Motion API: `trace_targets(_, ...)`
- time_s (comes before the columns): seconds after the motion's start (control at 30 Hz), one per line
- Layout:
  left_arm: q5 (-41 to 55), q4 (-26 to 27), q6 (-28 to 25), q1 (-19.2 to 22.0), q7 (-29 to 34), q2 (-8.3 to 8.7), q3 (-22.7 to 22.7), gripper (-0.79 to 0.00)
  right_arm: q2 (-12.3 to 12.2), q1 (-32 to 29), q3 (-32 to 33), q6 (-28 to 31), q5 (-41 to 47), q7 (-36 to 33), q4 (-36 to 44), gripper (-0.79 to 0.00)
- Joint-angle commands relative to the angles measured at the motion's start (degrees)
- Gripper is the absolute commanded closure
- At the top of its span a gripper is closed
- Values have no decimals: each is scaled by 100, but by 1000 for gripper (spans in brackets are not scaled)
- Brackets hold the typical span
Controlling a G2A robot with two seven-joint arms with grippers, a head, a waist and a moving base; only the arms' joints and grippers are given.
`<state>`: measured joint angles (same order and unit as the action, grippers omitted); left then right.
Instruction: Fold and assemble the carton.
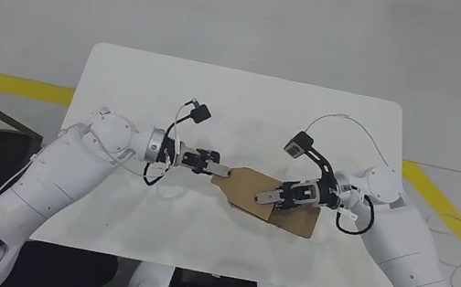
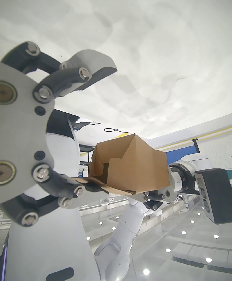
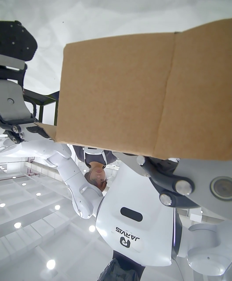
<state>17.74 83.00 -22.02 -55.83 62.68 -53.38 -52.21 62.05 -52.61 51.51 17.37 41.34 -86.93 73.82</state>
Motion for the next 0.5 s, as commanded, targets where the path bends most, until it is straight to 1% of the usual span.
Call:
trace_targets(0.0,77,-41,-31,3,-11,-29,51,-785,3,3,11,5,24,6,14,0)
trace_targets(0.23,230,-67,-128,-46,-75,-85,88,-785,32,40,-10,5,104,6,33,0)
trace_targets(0.47,209,-35,-169,-120,-95,-87,-4,-785,50,42,-12,9,135,10,4,0)
